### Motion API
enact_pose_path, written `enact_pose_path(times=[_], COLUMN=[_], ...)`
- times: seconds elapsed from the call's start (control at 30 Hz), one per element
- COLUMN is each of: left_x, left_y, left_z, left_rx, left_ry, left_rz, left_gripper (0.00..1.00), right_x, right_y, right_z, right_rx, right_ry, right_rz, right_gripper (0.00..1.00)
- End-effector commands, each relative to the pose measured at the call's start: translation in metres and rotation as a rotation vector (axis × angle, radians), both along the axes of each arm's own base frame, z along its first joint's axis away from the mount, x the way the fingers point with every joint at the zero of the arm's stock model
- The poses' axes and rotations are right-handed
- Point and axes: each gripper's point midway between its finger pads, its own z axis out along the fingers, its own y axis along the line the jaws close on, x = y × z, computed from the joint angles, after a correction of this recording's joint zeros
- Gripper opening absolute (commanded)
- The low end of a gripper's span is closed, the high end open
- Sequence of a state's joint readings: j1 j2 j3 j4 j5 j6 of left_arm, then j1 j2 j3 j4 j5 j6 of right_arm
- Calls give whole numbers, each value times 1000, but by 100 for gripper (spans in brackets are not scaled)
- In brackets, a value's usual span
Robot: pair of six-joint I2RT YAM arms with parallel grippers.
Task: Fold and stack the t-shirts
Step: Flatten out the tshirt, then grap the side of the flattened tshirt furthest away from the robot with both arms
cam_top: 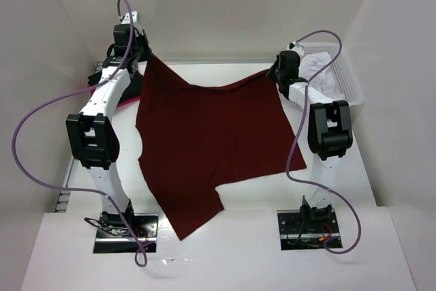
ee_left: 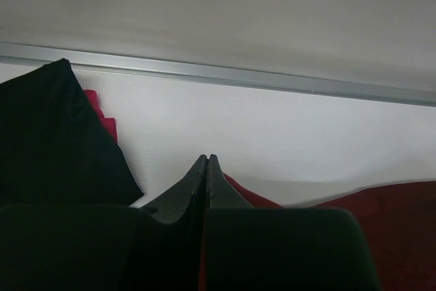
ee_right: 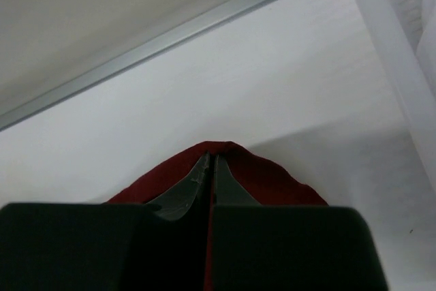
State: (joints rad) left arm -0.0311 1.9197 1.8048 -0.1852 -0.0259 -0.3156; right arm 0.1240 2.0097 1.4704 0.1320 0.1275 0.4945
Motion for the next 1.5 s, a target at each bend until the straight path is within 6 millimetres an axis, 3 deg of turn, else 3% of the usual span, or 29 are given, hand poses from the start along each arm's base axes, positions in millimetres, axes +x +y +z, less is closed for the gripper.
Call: enact_pose_path(times=[0.0,0.1,0.17,0.23,0.43,0.6,0.73,1.07,1.27,1.47], left_x=[12,4,-6,-23,-72,-97,-117,-158,-182,-199], left_y=[6,7,7,6,0,3,1,0,1,1], left_z=[43,49,51,65,67,44,37,14,20,11], left_rx=[20,16,15,4,-32,-59,-83,-99,-107,-114], left_ry=[-109,-107,-94,-113,-79,-19,4,75,72,105], left_rz=[6,18,19,14,-11,22,22,29,33,38], left_gripper=[0,0,0,0,0,0,0,0,0,0], right_x=[20,16,12,5,-6,-18,-27,-48,-57,-66], right_y=[-15,-26,-32,-38,-45,-41,-41,-45,-54,-56], right_z=[27,14,19,20,16,1,-6,-6,2,-1], right_rx=[-22,-26,-25,-23,-14,-8,-1,19,28,32], right_ry=[-80,-47,-55,-53,-33,13,27,40,29,39], right_rz=[-34,-52,-60,-66,-56,-36,-40,-48,-75,-82], right_gripper=[0,0,0,0,0,0,0,0,0,0])
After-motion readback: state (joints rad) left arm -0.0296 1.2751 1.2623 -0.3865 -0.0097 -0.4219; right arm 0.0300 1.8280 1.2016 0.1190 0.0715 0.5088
